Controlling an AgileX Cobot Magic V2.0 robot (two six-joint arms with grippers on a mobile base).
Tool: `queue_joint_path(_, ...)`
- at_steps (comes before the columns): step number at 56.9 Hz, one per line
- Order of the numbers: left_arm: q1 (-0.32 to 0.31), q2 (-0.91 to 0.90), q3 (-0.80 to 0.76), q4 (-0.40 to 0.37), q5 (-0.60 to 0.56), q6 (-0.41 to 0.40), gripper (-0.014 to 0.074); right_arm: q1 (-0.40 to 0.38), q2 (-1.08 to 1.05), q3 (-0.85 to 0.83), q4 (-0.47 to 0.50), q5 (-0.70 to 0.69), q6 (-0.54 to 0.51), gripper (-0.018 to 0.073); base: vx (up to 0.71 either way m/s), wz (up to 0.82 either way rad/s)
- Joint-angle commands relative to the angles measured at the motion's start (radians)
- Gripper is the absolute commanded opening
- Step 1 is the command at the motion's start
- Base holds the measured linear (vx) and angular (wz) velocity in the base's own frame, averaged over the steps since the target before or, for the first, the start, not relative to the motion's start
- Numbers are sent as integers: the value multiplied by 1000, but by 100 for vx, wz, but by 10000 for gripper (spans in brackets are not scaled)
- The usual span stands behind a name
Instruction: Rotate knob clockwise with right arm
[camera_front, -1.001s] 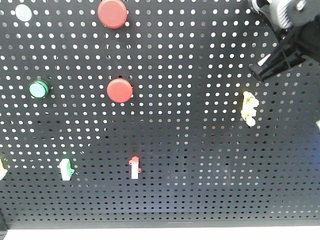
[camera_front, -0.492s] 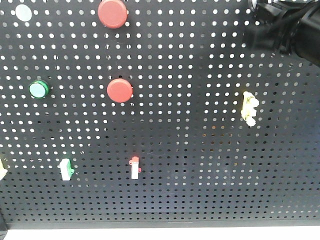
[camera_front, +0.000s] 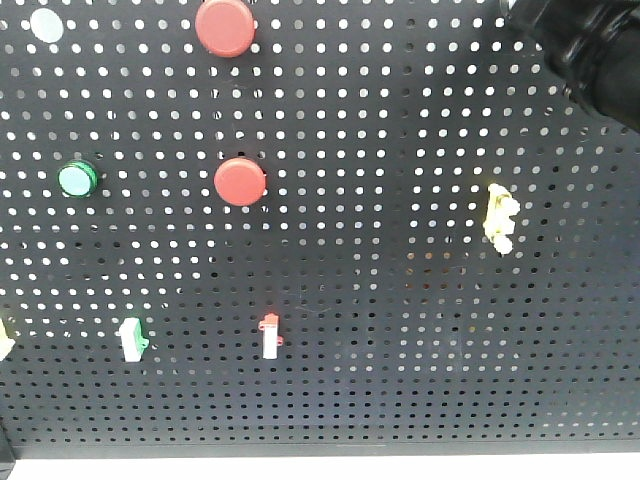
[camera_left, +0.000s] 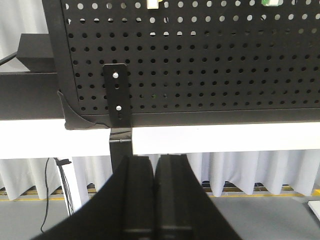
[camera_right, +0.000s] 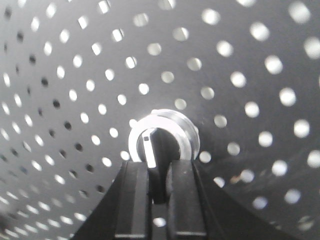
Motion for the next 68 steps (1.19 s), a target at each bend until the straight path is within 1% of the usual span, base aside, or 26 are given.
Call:
queue_joint_path(1, -10, -9, 26, -7, -81, 0, -6, -10, -64, -43, 31, -13, 111, -8, 0, 0)
queue_joint_path(13, -10, -9, 26, -7, -81, 0, -6, -10, -86, -43, 102, -74, 120, -8, 0, 0)
queue_joint_path(25, -10, -9, 26, -7, -81, 0, -6, -10, -89, -43, 208, -152, 120, -8, 0, 0)
queue_joint_path(42, -10, -9, 26, -7, -81, 0, -6, -10, -91, -43, 206, -158, 120, -6, 0, 0)
queue_joint_path(48, -10, -9, 26, -7, -81, 0, -6, -12, -107, -43, 164, -147, 105, 1, 0, 0)
queue_joint_path(52, -10, -9, 26, -7, -81, 0, -6, -12, -123, -43, 108, -123, 105, 16, 0, 0)
queue_joint_path(56, -10, -9, 26, -7, -81, 0, -6, -12, -142, -43, 29, -99, 105, 46, 0, 0)
queue_joint_path(57, -10, -9, 26, -7, -81, 0, -6, -12, -161, -43, -90, -89, 105, 116, 0, 0)
queue_joint_path(68, -10, -9, 26, -7, -81, 0, -6, -12, -171, -43, -246, -79, 106, 302, 0, 0)
